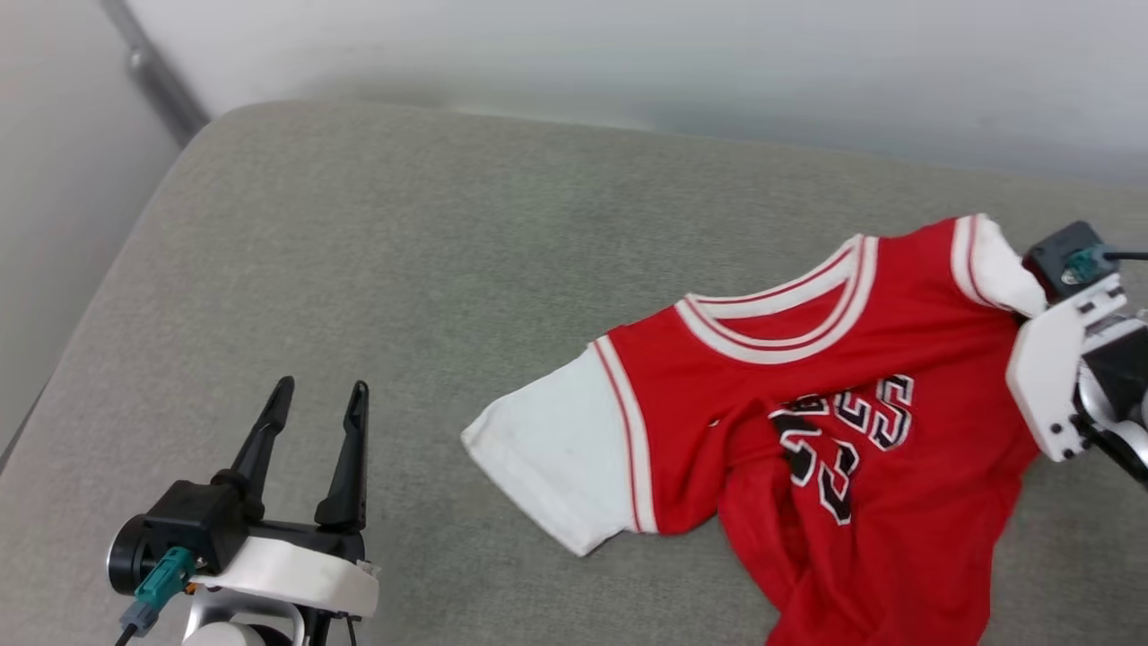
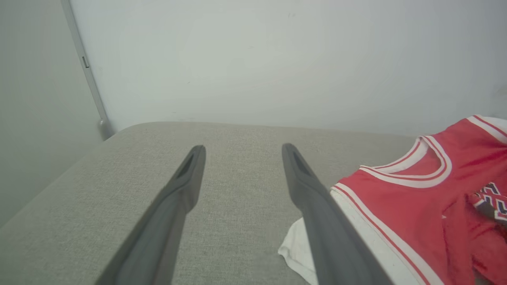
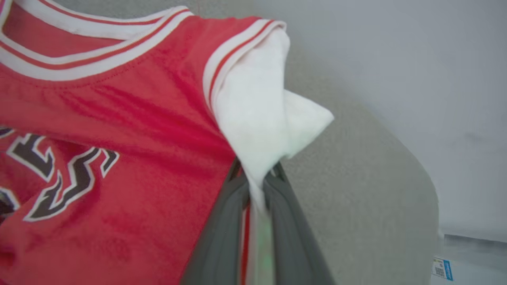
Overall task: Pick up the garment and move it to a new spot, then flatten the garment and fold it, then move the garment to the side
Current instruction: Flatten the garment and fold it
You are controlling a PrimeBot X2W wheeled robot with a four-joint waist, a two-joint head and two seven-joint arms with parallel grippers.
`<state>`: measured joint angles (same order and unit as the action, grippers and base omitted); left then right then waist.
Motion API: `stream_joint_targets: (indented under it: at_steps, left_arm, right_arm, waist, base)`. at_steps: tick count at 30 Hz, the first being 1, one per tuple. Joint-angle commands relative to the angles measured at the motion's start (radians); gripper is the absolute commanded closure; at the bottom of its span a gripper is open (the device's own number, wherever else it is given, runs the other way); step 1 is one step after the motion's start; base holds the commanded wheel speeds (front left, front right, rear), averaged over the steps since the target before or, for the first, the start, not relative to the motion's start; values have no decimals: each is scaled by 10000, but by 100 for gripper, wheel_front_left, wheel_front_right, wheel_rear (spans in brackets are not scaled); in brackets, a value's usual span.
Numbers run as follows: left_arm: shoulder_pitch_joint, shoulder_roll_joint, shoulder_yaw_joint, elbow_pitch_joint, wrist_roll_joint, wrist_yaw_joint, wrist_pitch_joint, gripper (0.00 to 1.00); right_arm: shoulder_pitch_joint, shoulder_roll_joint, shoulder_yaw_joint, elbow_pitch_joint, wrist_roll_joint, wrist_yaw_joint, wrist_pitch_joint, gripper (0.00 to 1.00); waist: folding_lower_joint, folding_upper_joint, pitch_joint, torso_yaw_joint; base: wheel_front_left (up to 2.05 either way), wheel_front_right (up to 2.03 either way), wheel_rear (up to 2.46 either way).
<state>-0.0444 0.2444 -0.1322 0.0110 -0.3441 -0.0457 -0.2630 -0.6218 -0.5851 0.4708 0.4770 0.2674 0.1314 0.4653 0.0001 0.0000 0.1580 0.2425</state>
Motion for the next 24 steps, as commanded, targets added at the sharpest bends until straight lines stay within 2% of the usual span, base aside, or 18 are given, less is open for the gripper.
stream_joint_targets:
  at_steps: [1,6,12,13,14,19,24]
  left_arm:
    - [103,-1,38,-56,69,-21,-25,0]
    - [88,-88,116,-124,133,-107,-25,0]
    - [-285,-138,166,3,203,-252,-26,0]
    - [-312,-148,174,44,207,-283,-26,0]
    - [-335,-150,190,85,216,-312,-26,0]
    - [-461,-138,310,290,148,-401,-26,0]
    - [-453,-65,401,358,69,-487,-26,0]
  right_arm:
    - [273,-50,-107,-26,-54,-13,47,100]
    - [950,-251,-1433,169,-749,-13,559,100]
    - [1785,137,-3008,664,-1784,-13,626,100]
    - [1866,257,-3212,688,-1890,-13,504,73]
    - [1908,401,-3446,735,-2005,-13,378,0]
    - [1886,1059,-3942,600,-2415,-14,-431,0]
    - [1853,1611,-4226,-254,-2289,-14,-1718,0]
  waist:
    - [-1,0,-168,-343]
    - [-1,0,86,-719]
    - [-1,0,472,-905]
    - [-1,0,500,-934]
    - [-1,0,513,-973]
    - [-1,0,386,-1323]
    - [-1,0,105,-1748]
  base:
    - [0,0,0]
    - [0,0,0]
    - [0,0,0]
    - [0,0,0]
    - [0,0,0]
    - [0,0,0]
    - [0,0,0]
